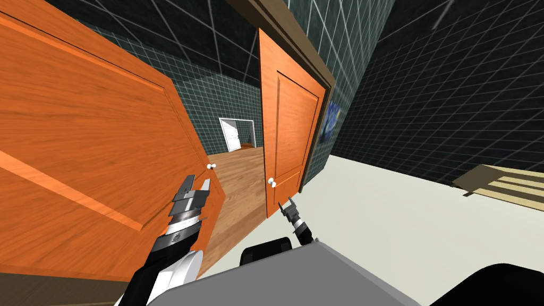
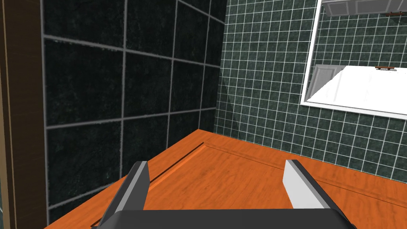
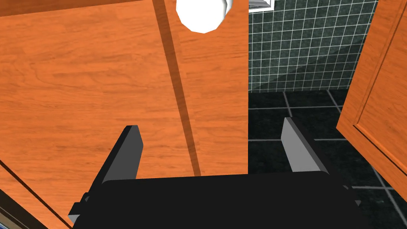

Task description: Push the door open

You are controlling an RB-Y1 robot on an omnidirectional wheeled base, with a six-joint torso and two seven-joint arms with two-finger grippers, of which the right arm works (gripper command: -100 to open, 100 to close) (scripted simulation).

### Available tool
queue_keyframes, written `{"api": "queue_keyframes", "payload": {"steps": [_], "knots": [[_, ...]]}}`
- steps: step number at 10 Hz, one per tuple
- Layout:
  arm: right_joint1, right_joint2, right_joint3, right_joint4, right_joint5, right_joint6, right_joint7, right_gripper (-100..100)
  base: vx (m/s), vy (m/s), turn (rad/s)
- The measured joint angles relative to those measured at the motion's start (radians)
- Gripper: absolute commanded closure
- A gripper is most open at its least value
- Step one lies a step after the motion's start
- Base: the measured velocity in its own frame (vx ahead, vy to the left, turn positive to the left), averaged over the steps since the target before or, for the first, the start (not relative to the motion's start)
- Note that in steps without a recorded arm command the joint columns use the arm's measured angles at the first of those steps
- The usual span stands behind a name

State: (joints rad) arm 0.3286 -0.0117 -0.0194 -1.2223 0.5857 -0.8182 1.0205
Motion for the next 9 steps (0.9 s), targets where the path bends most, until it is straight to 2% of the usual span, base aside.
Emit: {"api": "queue_keyframes", "payload": {"steps": [4, 5, 6, 7, 9], "knots": [[-0.014, 0.036, 0.001, 0.083, 0.049, -0.031, 0.074, -100, 0.103, -0.108, 0.112], [-0.017, 0.046, 0.0, 0.106, 0.06, -0.042, 0.093, -100, 0.042, -0.047, 0.023], [-0.018, 0.047, 0.0, 0.108, 0.061, -0.044, 0.097, -100, 0.1, 0.027, 0.015], [-0.013, 0.028, 0.002, 0.098, 0.062, -0.039, 0.094, -100, 0.182, 0.069, 0.021], [-0.027, 0.001, -0.003, 0.116, 0.057, -0.039, 0.099, -100, 0.199, 0.072, 0.016]]}}
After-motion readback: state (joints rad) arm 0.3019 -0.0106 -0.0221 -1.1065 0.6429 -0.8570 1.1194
